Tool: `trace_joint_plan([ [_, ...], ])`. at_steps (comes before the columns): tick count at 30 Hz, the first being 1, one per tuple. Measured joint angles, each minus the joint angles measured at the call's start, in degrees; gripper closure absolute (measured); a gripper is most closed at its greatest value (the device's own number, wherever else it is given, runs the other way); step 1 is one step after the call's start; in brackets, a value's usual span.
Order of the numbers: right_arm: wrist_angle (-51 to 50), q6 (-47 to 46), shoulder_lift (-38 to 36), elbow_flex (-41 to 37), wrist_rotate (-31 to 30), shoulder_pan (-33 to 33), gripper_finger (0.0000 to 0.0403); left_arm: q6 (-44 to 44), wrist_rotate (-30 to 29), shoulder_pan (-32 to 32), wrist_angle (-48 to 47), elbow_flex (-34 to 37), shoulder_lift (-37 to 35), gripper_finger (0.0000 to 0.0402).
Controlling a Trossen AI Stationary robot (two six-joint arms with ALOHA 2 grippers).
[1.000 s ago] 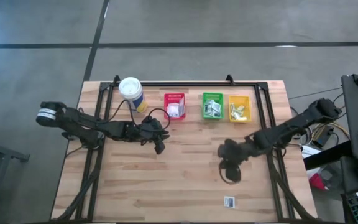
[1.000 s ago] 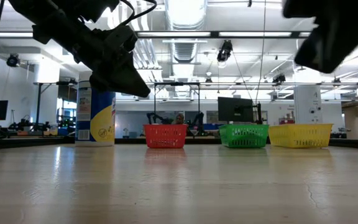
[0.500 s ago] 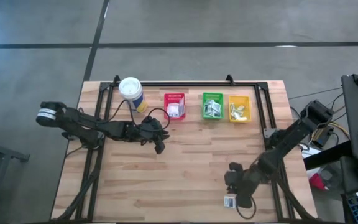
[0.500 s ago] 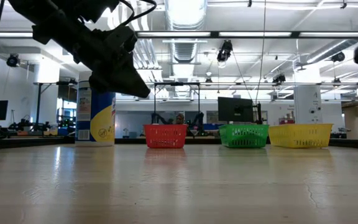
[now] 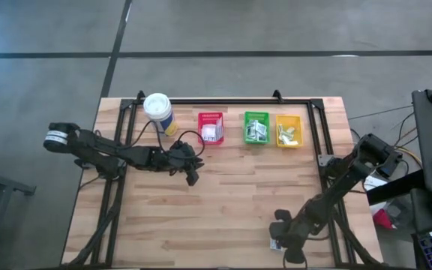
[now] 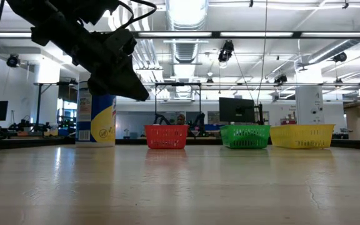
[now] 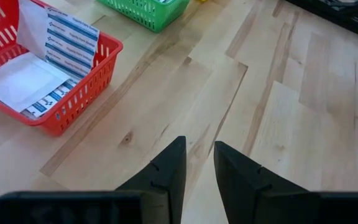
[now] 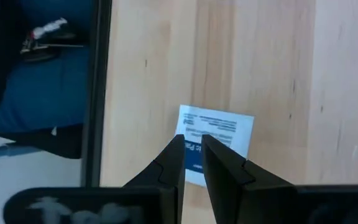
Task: Pick & Place First Aid Supplies
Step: Put the alcohol pad in the green bin
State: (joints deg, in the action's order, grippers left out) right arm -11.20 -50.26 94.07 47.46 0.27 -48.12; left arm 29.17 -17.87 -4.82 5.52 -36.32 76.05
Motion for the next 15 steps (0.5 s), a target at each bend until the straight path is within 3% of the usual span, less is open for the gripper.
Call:
trace_joint_plan([
  [15,1.2,1.8,0.6,-3.1,1.4,0.6,0.0351,-0.1,0.0,0.0,0.0,0.0,0.0,0.0307],
])
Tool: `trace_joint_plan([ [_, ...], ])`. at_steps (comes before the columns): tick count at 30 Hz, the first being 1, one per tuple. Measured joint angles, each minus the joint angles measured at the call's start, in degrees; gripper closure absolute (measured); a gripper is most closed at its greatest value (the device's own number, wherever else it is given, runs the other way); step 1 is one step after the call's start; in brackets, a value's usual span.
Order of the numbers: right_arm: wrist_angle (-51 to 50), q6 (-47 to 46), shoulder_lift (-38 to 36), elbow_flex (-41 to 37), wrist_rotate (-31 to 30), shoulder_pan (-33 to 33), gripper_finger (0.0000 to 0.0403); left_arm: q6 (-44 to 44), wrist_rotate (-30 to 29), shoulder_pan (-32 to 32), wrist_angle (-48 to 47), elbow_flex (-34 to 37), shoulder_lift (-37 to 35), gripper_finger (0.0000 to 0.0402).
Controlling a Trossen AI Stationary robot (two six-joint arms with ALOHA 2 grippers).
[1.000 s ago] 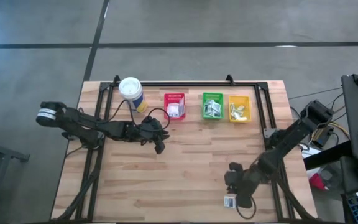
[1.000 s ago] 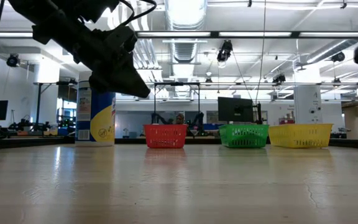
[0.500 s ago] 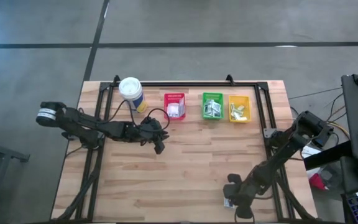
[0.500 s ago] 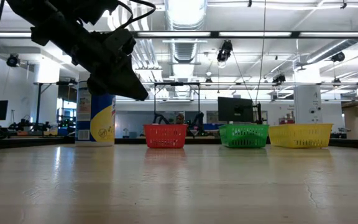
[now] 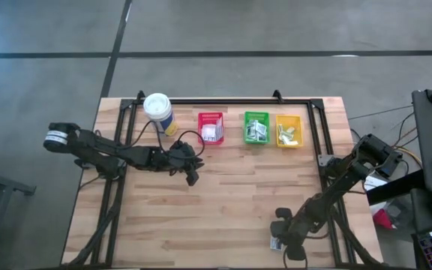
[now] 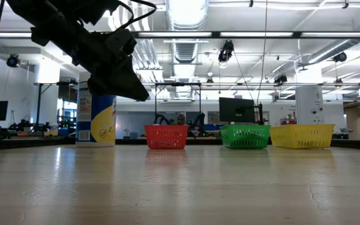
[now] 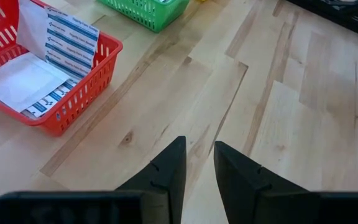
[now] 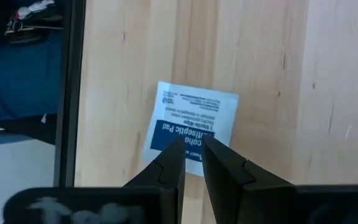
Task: Pick & Place First Aid Supplies
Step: Put the alcohol pad in the green bin
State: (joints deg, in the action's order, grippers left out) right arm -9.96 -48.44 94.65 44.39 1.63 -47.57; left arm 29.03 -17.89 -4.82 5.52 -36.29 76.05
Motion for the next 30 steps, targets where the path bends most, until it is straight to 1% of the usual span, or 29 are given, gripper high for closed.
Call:
trace_joint_plan([
  [9,0.8,1.3,-0.1,-1.8,0.1,1.4,0.0351,0.0,0.0,0.0,0.0,0.0,0.0,0.0307],
  [13,3.0,0.2,-0.4,-4.0,0.4,1.5,0.0351,-0.1,0.0,0.0,0.0,0.0,0.0,0.0307],
  [19,3.6,-0.6,-0.8,-7.5,0.1,2.5,0.0351,-0.2,0.0,0.0,0.0,0.0,0.0,0.0307],
  [24,3.4,6.5,-1.6,-8.4,1.9,6.4,0.0351,-0.2,0.0,0.0,0.0,0.0,0.0,0.0307],
  [30,1.6,17.1,-3.3,-8.6,0.1,13.6,0.0351,-0.7,0.0,0.0,0.0,0.0,0.0,0.0307],
])
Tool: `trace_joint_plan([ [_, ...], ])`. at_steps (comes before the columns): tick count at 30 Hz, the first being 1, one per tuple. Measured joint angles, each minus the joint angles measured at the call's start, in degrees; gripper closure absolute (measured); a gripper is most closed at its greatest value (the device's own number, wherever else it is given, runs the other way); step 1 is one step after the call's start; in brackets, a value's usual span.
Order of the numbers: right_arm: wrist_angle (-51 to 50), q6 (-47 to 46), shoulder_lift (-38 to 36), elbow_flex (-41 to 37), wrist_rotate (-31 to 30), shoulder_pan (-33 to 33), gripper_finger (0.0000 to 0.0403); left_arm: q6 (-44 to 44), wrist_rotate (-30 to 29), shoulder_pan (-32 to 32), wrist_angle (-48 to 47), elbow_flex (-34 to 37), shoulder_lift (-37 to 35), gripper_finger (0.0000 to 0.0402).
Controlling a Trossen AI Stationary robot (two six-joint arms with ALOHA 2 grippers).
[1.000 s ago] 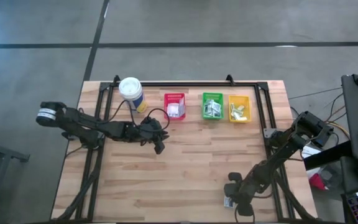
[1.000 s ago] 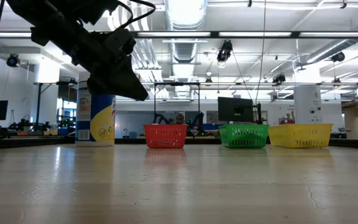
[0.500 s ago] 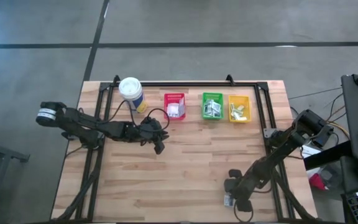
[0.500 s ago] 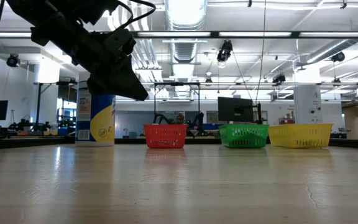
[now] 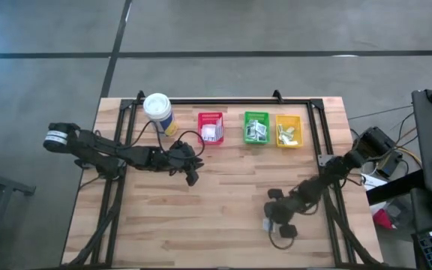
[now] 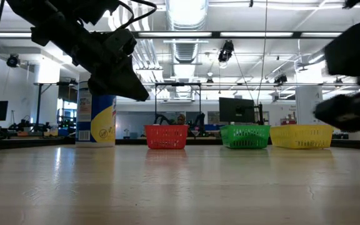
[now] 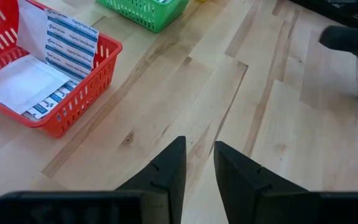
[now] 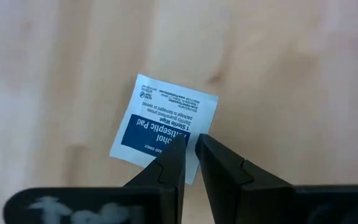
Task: Pick & Place First Aid Supplies
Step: Put the alcohol pad in the green bin
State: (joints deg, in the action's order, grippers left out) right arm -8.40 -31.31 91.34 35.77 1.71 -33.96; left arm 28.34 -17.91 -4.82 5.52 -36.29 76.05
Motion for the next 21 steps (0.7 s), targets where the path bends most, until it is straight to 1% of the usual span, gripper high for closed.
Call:
trace_joint_plan([
  [4,-0.3,7.3,-0.5,-0.1,-0.6,4.6,0.0351,-0.1,0.0,0.0,0.0,0.0,0.0,0.0307],
  [11,-1.8,15.7,-0.5,0.0,-0.6,10.5,0.0351,-0.1,0.0,0.0,0.0,0.0,0.0,0.0307],
  [15,-3.7,19.2,-0.6,0.1,-0.5,12.8,0.0351,-0.1,0.0,0.0,0.0,0.0,0.0,0.0307],
  [21,-5.8,21.4,-0.7,0.2,-0.7,15.4,0.0351,-0.1,0.0,0.0,0.0,0.0,0.0,0.0307],
])
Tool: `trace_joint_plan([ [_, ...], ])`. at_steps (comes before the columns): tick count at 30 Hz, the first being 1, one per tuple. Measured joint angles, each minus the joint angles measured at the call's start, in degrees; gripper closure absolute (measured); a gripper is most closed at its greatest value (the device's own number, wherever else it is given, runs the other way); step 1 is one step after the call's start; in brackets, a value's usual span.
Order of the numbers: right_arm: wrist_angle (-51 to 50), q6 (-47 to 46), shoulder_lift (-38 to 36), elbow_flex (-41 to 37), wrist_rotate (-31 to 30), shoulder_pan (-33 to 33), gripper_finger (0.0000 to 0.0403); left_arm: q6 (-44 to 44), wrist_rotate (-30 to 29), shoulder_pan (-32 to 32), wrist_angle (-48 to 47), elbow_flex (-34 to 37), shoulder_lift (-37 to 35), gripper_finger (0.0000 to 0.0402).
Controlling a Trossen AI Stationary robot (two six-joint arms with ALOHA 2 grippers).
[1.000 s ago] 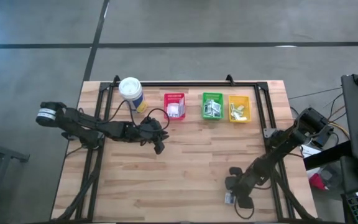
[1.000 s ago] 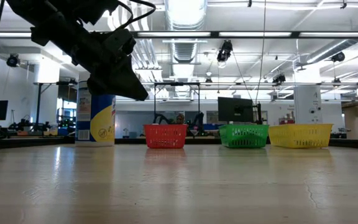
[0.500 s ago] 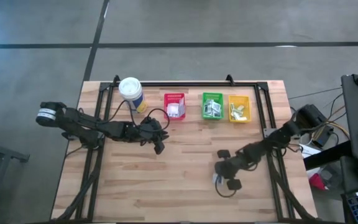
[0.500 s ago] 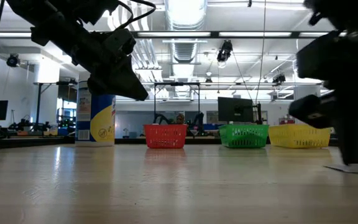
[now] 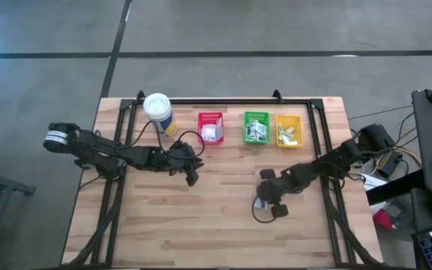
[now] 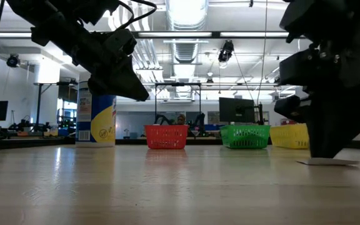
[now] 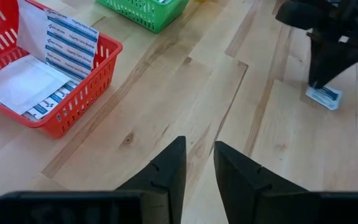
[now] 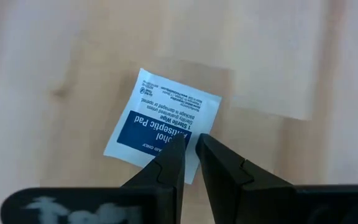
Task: Pick & Place First Aid Supplies
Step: Put the alcohol pad in the green bin
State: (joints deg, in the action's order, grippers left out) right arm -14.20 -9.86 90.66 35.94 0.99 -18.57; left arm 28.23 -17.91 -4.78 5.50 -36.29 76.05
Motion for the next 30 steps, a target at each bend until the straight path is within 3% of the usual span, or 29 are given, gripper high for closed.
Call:
trace_joint_plan([
  [7,-2.1,2.9,-1.5,-0.1,-9.5,1.0,0.0351,-0.1,0.0,0.0,0.0,0.0,0.0,0.0307],
  [22,-13.6,-3.0,-9.9,7.0,-8.5,1.0,0.0349,-0.6,0.0,0.0,-0.3,0.0,0.0,0.0307],
  [30,-12.5,-10.6,-8.3,8.2,-6.5,0.4,0.0308,-0.6,-0.2,0.0,-0.5,0.0,0.0,0.0307],
])
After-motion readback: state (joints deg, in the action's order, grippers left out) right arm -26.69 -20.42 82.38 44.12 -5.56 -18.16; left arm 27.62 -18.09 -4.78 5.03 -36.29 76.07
